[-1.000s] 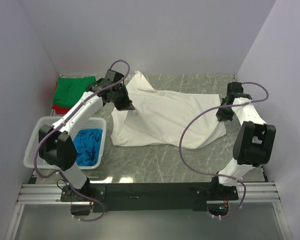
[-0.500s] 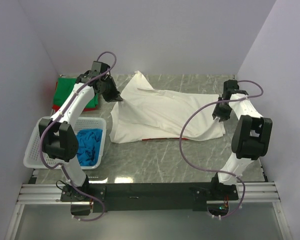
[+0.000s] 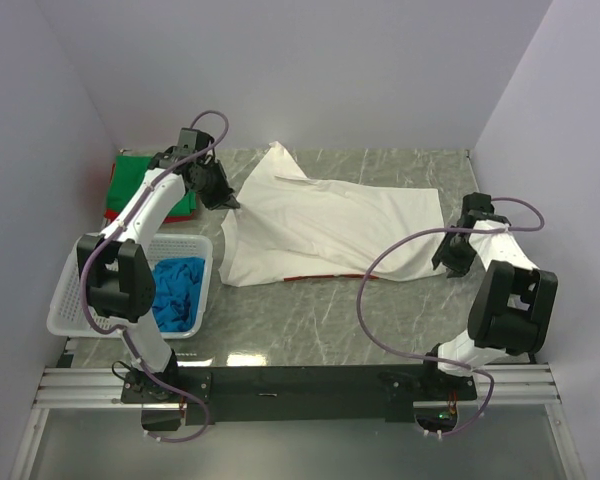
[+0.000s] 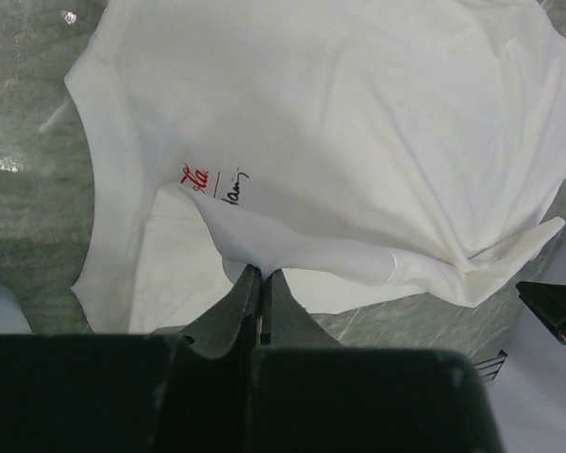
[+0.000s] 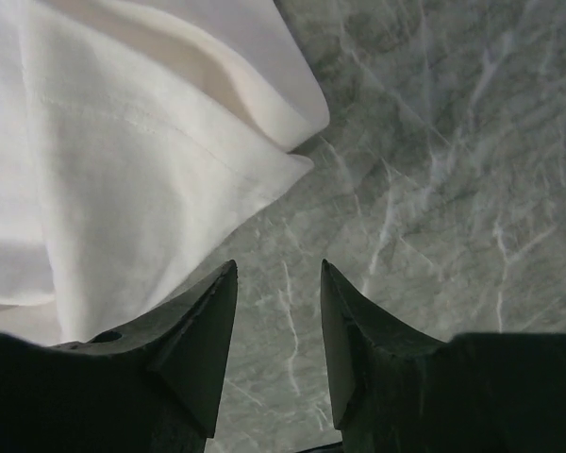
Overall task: Fold and stack the t-shirts
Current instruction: Fold the tshirt
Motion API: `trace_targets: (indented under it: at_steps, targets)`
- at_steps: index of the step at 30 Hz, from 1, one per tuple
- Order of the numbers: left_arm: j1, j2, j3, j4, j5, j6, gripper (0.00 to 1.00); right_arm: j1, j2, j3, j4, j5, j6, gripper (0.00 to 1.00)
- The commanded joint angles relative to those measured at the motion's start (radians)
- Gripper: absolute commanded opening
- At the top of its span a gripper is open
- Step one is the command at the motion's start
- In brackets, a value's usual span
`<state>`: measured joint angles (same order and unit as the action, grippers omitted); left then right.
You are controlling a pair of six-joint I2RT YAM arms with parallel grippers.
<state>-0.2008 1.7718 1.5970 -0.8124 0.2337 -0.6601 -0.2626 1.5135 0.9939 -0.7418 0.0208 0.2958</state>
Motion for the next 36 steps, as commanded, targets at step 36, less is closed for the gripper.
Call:
trace_targets:
  at_steps: [36]
  targets:
    - [0.015,-0.026,0.026,0.022,0.065,0.031,0.01,-0.047,0.165,0.071,0.082,0.038,0.011,0.19]
